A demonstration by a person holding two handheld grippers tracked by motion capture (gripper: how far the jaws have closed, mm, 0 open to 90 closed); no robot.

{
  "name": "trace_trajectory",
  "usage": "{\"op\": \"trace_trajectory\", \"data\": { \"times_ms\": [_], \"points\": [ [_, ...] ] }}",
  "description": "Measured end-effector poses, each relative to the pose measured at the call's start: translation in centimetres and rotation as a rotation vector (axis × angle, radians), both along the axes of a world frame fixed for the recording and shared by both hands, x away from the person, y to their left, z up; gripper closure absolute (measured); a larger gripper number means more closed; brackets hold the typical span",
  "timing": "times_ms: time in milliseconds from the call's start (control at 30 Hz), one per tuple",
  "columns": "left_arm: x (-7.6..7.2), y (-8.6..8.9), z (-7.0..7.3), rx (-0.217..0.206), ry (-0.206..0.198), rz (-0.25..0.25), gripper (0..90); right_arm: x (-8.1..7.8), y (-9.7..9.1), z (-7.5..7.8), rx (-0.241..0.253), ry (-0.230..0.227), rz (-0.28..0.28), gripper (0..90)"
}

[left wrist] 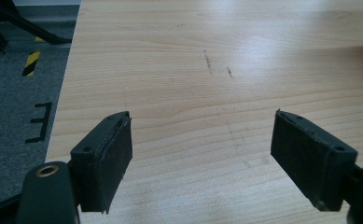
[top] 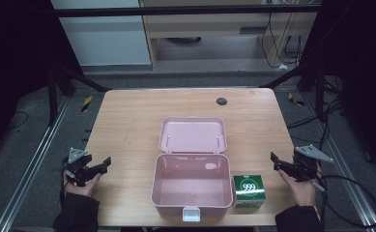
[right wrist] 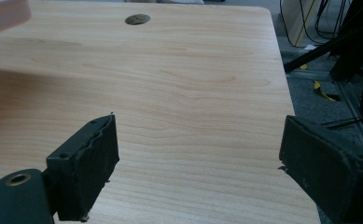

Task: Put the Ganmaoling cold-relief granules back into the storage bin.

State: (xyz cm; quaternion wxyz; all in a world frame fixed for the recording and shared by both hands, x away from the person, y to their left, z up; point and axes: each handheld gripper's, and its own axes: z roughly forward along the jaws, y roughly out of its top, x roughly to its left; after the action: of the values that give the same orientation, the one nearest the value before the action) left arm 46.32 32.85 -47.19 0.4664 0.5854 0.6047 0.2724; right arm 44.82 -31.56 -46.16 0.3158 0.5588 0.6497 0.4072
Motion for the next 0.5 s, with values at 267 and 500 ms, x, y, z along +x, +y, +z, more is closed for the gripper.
{"op": "trace_trajectory", "data": {
  "times_ms": [267, 500],
  "points": [
    [-0.1, 0.0, 0.1, 0.006, 0.002, -0.02, 22.7, 0.0, 0.5, 0.8, -0.01, -0.01, 0.077, 12.7],
    [-0.1, -0.3, 0.1, 0.02, 0.016, -0.035, 22.7, 0.0, 1.1, 2.2, -0.044, -0.023, 0.166, 14.8]
  ]
}}
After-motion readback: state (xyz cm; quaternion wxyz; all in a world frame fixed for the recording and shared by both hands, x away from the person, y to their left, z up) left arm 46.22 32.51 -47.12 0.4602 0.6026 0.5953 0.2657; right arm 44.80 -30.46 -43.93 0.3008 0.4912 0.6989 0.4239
